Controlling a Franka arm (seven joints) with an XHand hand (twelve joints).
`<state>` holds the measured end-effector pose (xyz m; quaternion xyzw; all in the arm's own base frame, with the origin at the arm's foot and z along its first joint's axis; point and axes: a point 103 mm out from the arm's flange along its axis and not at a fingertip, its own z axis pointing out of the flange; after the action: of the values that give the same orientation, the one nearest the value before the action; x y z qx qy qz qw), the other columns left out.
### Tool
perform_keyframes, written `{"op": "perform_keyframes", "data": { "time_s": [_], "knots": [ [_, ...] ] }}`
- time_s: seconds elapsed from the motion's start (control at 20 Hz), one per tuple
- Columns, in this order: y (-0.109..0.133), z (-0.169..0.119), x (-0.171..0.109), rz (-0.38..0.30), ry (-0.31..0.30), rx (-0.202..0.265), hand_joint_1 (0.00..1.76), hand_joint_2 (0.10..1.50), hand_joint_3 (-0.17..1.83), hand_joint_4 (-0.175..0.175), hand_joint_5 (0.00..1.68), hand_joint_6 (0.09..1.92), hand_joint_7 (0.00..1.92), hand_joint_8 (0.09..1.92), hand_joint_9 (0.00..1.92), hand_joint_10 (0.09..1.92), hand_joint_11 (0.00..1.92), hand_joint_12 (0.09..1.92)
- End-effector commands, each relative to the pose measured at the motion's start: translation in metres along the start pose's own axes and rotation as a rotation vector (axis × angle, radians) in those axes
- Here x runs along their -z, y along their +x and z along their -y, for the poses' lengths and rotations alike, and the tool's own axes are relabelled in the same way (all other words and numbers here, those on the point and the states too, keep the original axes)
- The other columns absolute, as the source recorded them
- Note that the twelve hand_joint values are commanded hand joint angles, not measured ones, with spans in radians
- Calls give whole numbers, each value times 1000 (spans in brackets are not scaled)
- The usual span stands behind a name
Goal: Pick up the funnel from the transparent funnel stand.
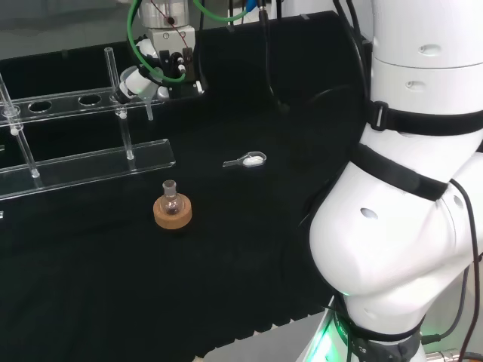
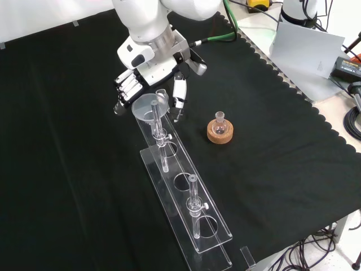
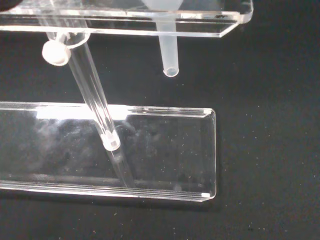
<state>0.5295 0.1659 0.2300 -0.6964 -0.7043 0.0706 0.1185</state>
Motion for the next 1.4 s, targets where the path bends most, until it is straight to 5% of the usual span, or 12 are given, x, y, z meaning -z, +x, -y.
{"op": "perform_keyframes", "data": {
  "time_s": [0.05,0.6,1.1,1.4],
  "knots": [
    [2,0,-3,7,11,5,591,728,13,-24,271,87,286,617,260,785,0,1449],
    [-1,0,0,-8,-14,11,623,734,15,-28,328,87,342,616,313,764,0,1493],
    [3,-1,4,-3,-53,22,722,751,31,-9,514,87,691,579,525,670,0,1543],
    [4,-2,1,4,-43,26,746,747,34,-4,564,87,732,563,591,634,0,1552]
  ]
}}
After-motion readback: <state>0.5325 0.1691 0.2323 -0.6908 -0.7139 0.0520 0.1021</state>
